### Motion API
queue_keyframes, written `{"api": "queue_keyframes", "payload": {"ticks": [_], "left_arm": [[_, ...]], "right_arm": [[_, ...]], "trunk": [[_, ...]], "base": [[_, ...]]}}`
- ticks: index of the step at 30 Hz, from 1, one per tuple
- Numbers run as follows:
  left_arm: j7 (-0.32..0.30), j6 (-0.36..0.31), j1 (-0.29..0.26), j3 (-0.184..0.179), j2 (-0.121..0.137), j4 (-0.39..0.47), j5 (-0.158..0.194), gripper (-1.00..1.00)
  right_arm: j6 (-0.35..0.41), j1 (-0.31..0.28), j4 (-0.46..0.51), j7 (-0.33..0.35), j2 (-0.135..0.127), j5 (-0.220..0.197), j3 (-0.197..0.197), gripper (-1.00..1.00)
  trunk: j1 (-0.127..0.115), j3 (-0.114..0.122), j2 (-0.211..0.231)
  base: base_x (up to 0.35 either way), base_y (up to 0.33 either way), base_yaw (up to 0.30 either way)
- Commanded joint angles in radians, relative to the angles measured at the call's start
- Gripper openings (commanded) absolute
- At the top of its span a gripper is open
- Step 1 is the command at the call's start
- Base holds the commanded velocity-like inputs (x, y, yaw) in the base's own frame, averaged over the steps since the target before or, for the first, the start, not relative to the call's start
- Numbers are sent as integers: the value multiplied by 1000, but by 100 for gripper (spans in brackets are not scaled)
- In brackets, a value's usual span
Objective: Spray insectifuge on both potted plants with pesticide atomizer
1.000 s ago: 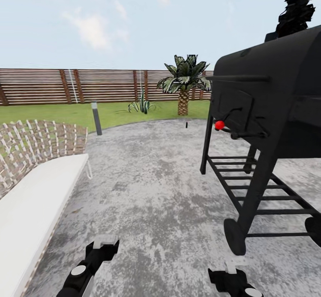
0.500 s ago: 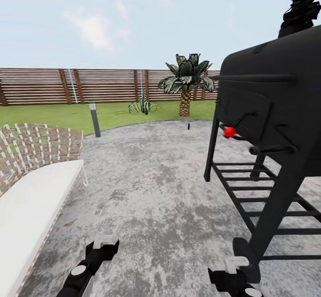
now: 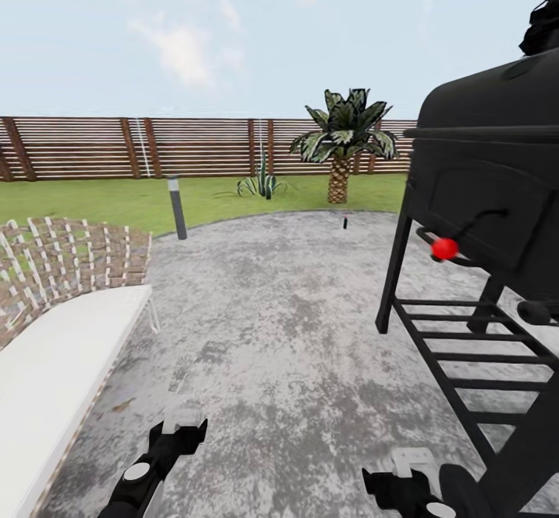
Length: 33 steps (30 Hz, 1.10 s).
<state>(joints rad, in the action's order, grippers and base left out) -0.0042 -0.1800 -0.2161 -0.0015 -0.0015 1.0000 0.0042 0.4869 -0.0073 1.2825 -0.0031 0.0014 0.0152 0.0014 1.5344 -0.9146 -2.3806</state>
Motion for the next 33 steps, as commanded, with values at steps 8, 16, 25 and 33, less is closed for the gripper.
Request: {"api": "queue_keyframes", "payload": {"ticks": [8,16,25,33], "left_arm": [[0,-6,0,0,0,2,0,100],[0,-6,0,0,0,2,0,100],[0,-6,0,0,0,3,1,100],[0,-6,0,1,0,3,2,100]], "right_arm": [[5,-1,1,-1,0,2,0,100],[5,0,1,-1,0,2,0,100],[5,0,1,0,0,2,-2,100],[5,0,1,-1,0,2,-3,100]], "trunk": [[0,-1,0],[0,-1,0],[0,-1,0],[0,-1,0]], "base": [[346,0,2],[346,0,0],[346,0,0],[346,0,0]]}}
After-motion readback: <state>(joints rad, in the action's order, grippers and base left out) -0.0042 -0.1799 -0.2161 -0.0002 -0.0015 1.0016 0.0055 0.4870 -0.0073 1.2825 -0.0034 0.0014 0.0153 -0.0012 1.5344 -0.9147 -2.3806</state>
